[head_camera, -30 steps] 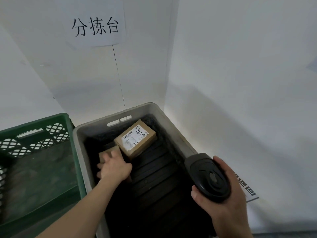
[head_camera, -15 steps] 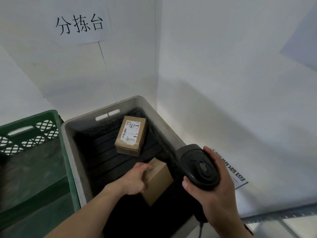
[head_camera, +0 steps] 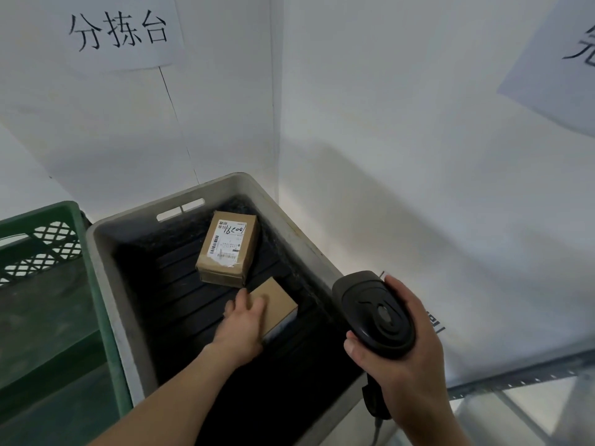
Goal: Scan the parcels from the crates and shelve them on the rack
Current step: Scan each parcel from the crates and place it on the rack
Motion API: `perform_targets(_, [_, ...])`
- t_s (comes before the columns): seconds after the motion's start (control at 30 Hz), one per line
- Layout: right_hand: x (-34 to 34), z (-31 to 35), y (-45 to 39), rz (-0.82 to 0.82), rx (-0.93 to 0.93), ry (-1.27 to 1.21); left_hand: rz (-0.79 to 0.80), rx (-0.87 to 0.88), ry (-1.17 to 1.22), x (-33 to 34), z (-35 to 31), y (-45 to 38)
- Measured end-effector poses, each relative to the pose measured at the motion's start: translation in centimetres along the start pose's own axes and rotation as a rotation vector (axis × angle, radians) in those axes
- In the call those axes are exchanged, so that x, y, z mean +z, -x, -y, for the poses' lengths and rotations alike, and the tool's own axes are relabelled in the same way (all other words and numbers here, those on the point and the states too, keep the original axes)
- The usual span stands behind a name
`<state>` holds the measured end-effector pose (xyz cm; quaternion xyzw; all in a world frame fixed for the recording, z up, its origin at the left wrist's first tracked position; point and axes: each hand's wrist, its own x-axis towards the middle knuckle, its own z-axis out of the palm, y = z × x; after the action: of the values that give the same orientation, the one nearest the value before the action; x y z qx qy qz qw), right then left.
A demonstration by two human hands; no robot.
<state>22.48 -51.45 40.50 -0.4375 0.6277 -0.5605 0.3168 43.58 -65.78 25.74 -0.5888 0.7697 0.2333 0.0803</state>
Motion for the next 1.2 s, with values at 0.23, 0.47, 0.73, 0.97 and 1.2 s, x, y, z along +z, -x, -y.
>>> perform_targets(0.23, [-0.4,0.1,0.4,-0.024,0.01,-0.027,0.135,-0.12,0.436,-2.8,2.2,-1.3])
perform_targets(0.47, [-0.4,0.2,0.6,-0.019,0.008,-0.07,0.207,-0.148,0.476,-4.0,3.2,-0.2])
perform_targets(0.73, [-1.2,1.3,0.9,0.036,-0.021,-0.128,0.009,0.012,0.872,-12.2,0.0,1.7])
perform_targets(0.97, [-2.5,3.0,1.6,0.095,-0.081,-0.138,-0.149,0.106,1.034,-15.7,-4.5,4.5])
perform_targets(1.2, [-4.8,4.3,3.8,0.136,-0.129,-0.131,-0.275,0.078,1.016,-14.9,-7.2,8.6])
